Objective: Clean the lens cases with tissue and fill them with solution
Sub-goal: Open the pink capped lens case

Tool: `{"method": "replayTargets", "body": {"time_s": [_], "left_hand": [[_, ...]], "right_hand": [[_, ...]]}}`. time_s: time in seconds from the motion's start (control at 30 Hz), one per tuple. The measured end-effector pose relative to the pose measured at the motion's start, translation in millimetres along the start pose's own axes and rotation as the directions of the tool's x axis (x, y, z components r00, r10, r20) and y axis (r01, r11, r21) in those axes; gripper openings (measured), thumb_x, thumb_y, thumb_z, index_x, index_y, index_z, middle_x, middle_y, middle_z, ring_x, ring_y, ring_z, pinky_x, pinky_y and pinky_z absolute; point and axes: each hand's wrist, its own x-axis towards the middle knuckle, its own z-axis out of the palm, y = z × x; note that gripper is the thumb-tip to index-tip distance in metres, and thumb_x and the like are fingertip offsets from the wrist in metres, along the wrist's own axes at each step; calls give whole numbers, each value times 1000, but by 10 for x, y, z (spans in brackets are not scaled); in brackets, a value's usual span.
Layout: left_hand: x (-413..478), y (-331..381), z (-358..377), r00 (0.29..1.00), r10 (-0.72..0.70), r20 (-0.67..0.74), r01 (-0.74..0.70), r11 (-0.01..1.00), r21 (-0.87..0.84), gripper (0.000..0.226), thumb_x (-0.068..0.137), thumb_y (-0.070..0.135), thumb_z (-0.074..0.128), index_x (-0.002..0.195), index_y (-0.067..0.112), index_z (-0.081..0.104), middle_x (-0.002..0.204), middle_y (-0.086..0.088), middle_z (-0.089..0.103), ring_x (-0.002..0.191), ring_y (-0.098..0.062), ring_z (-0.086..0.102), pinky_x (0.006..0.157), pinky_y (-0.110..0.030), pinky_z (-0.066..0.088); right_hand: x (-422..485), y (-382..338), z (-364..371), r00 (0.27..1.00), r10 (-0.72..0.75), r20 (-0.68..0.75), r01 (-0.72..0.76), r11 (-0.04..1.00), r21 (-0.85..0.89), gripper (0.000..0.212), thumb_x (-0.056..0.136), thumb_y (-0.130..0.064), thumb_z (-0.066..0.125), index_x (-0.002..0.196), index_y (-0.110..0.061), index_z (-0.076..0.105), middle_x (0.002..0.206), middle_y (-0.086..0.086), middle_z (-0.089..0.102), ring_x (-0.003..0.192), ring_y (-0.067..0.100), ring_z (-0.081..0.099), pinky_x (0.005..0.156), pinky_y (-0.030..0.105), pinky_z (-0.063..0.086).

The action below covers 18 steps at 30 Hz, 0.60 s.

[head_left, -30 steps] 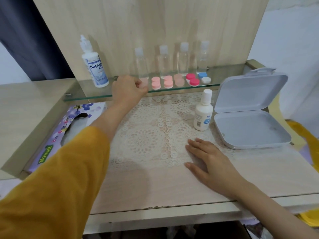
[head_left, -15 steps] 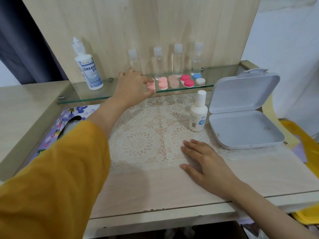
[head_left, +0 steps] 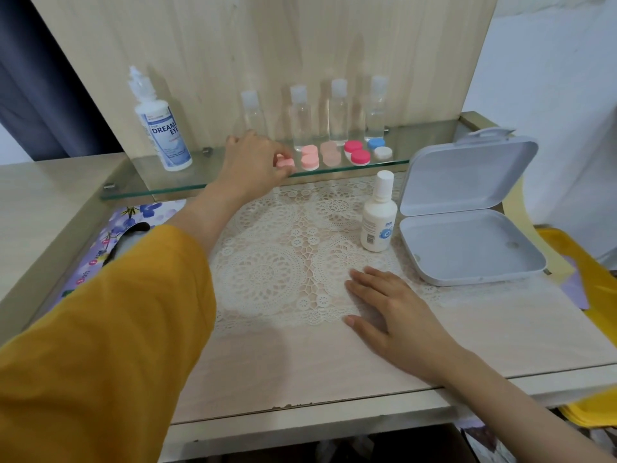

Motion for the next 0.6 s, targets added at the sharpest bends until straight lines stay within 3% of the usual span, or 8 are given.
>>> {"method": "replayTargets", "body": {"time_s": [0.23,0.5,0.6], "left_hand": [[-16,0,-42,999,48,-16,-47,998,36,32,87,37,58,115,22,63,101,-2,66,100,-23,46,90,-37,28],[-271,45,-235,993,84,-83,-89,994,-62,33,85,38,60,113,20,64,93,0,65,96,-22,47,86,-35,29],[-569,130,-246,988,143,-67,-149,983,-107,35,83,40,62,111,19,66,90,3,63,87,-15,42,82,-32,29]], "right_hand": [[-2,-7,-10,1000,7,12,-7,1000,-4,59,83,-52,41,121,-11,60,130,4,56,125,25,48,104,43,36],[2,-12,-17,1000,19,25,-19,1000,13,63,82,-55,38,125,-12,57,135,2,52,129,22,43,108,36,29],[11,-18,-23,1000,17,15,-18,1000,14,66,82,-56,36,127,-13,56,136,1,50,130,21,41,109,34,26]]}}
